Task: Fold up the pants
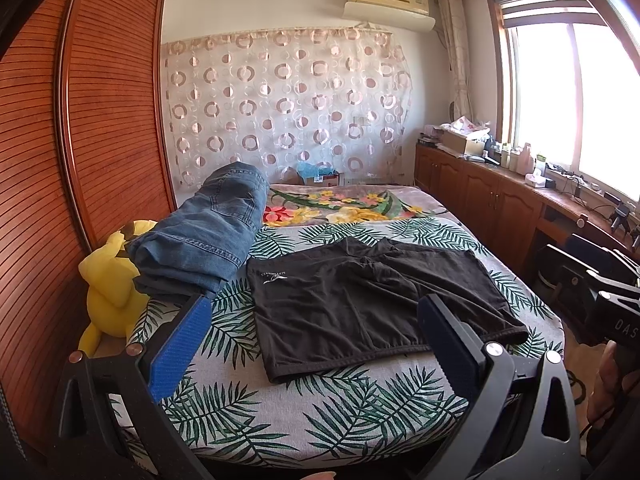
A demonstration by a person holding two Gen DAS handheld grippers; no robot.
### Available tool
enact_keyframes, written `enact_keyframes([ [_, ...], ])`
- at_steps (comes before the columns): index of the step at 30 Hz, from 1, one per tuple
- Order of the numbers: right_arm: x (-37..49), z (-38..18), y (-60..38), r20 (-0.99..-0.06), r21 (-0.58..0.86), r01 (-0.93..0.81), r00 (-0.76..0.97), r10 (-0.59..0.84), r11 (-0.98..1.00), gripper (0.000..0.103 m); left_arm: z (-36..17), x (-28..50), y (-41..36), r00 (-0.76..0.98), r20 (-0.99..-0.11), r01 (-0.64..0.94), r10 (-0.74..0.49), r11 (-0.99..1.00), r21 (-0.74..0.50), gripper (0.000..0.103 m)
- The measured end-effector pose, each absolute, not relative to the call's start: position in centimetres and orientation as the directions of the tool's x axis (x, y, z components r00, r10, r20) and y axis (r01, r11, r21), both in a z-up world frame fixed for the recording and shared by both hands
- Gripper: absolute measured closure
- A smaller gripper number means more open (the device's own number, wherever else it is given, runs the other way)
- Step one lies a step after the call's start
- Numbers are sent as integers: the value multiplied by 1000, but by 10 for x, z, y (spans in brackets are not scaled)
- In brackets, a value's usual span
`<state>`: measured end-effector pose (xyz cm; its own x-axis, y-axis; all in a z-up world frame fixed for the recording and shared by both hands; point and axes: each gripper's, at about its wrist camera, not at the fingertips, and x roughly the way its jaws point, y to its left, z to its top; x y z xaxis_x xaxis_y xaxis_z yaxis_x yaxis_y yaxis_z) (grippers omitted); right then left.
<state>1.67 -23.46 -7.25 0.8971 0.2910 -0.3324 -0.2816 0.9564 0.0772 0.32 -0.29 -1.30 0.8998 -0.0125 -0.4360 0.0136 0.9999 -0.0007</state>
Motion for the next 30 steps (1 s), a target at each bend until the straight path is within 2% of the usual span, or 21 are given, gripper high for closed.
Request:
enact_keyframes([
  [13, 28, -84, -241, -374, 81, -300, 875, 308, 950, 17, -38, 19, 0, 869, -495, 27, -25, 1000, -2, 0],
  [30, 40, -95, -251, -442, 59, -281, 853, 277, 958, 17, -89, 51, 18, 772, -635, 33, -36, 999, -16, 0],
])
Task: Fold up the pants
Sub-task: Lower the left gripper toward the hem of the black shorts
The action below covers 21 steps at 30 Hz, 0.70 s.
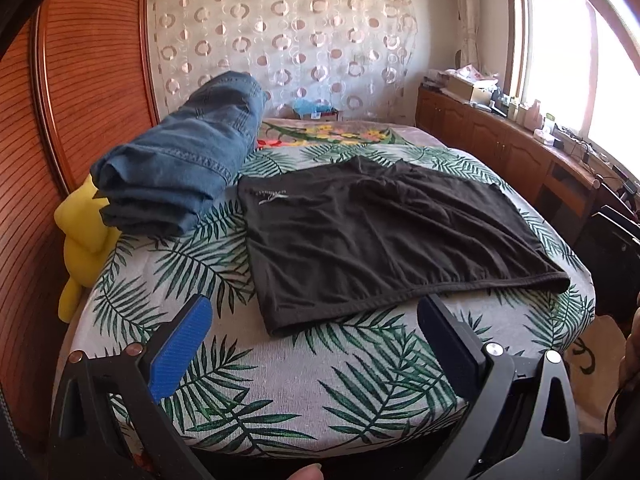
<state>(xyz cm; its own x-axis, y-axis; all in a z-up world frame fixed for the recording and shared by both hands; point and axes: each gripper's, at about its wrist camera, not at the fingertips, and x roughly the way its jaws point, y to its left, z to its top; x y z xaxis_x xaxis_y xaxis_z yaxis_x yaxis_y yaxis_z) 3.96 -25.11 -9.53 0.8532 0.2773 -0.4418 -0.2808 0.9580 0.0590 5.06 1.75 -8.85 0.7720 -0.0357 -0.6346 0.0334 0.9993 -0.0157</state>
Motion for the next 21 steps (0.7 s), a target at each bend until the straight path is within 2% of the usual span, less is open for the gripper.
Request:
enact_keyframes([
  [11, 46, -101, -247, -509, 38, -274, 823, 254, 961, 17, -121, 65, 38, 712, -702, 11, -23, 1000, -22, 1],
  [21, 49, -97, -247, -567, 22, -280, 787, 243, 960, 17, -137, 73, 61, 698, -716, -17, -4, 1000, -23, 1],
])
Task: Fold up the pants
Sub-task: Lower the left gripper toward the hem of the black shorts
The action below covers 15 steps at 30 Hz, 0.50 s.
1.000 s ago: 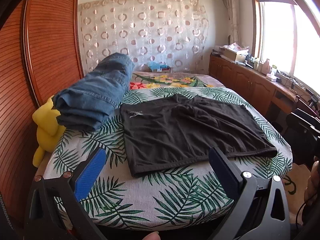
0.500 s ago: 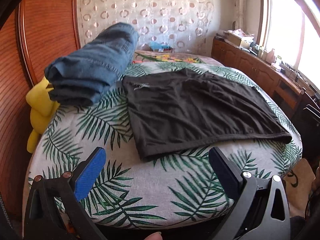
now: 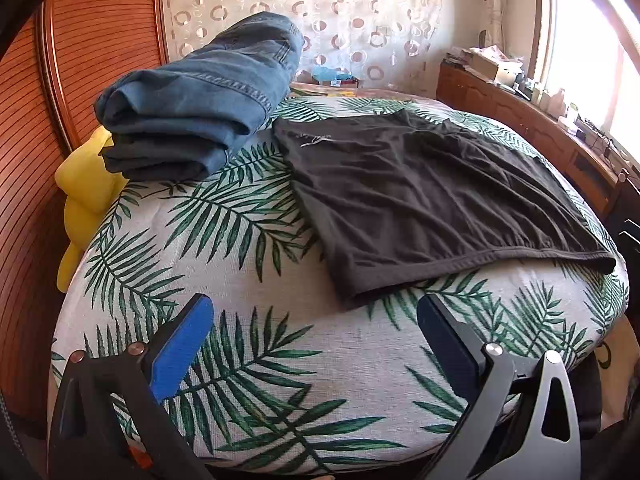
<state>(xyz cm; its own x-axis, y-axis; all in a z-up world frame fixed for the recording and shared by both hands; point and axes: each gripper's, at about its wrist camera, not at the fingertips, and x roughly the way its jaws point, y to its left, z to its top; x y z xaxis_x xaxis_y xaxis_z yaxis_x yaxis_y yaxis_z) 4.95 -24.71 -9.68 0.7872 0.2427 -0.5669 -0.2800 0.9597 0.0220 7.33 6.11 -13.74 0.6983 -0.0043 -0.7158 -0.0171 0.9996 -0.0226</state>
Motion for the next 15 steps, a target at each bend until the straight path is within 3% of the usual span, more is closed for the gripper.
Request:
enact_keyframes([
  [13, 47, -95, -252, -577, 27, -281, 779, 244, 959, 17, -146, 85, 71, 684, -730, -10, 3, 1000, -6, 4],
  [15, 47, -95, -255, -575, 28, -280, 780, 245, 959, 17, -147, 86, 73, 679, -733, 9, -23, 1000, -22, 13],
])
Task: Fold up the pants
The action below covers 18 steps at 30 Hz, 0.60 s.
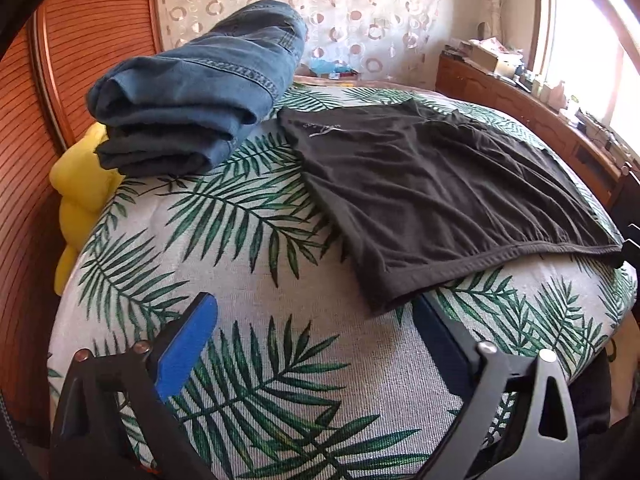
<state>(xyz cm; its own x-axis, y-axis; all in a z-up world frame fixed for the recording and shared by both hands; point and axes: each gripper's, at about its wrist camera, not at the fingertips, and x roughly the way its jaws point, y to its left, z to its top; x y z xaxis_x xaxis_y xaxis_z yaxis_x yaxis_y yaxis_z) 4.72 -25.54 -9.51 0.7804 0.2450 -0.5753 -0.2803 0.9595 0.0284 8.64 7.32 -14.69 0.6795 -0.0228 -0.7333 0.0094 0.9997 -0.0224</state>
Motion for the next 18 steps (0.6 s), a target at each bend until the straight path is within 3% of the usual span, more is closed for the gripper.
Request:
enact_keyframes([
  [2, 47, -95, -256, -574, 29, -278, 782, 244, 960, 17, -146, 88, 75, 679, -733, 23, -39, 999, -32, 18],
  [12, 60, -104, -262, -593, 36, -258, 772, 228, 966, 17, -143, 85, 64, 700, -705, 101, -119, 993, -67, 63],
  [18, 65, -108, -268, -600, 45, -238, 770, 216, 970, 17, -137, 90, 55, 702, -692, 151, -172, 984, -91, 81],
])
